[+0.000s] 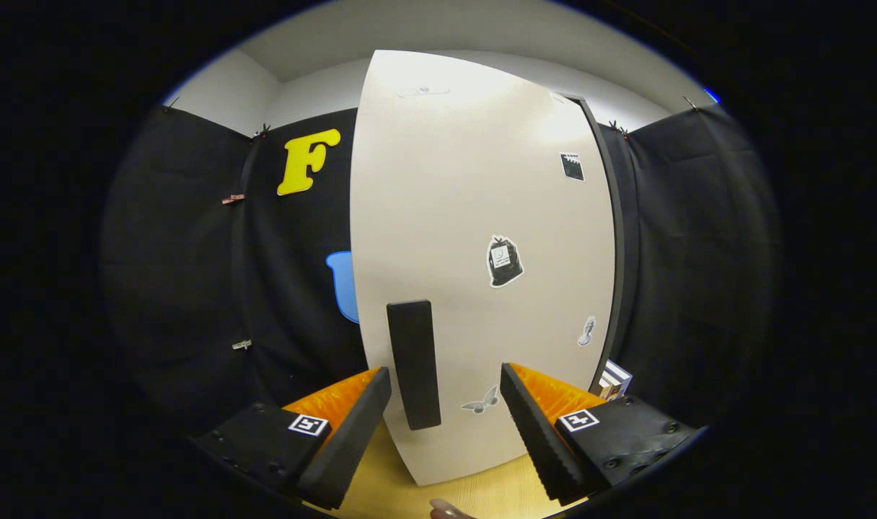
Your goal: Open the shoe cabinet door, grab the shoes and put them into the shoe cabinet, then close the shoe cabinet door.
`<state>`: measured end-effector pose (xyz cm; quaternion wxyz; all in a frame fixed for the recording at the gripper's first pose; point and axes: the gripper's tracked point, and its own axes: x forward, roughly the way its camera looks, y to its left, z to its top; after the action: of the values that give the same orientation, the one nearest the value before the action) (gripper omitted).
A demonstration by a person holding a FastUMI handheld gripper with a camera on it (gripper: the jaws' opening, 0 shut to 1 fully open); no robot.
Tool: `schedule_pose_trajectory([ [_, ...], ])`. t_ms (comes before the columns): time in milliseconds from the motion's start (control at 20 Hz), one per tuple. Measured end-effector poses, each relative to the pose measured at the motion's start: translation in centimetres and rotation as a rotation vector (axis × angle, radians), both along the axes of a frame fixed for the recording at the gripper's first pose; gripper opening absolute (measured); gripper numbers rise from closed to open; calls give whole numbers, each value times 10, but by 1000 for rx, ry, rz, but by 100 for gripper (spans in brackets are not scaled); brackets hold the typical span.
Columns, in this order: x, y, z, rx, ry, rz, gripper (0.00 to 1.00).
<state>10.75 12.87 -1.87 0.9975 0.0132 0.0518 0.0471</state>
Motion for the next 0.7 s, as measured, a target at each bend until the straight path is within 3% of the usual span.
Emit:
schedule_pose_trajectory([
  [700, 0, 4, 22, -50, -83, -33, 99],
])
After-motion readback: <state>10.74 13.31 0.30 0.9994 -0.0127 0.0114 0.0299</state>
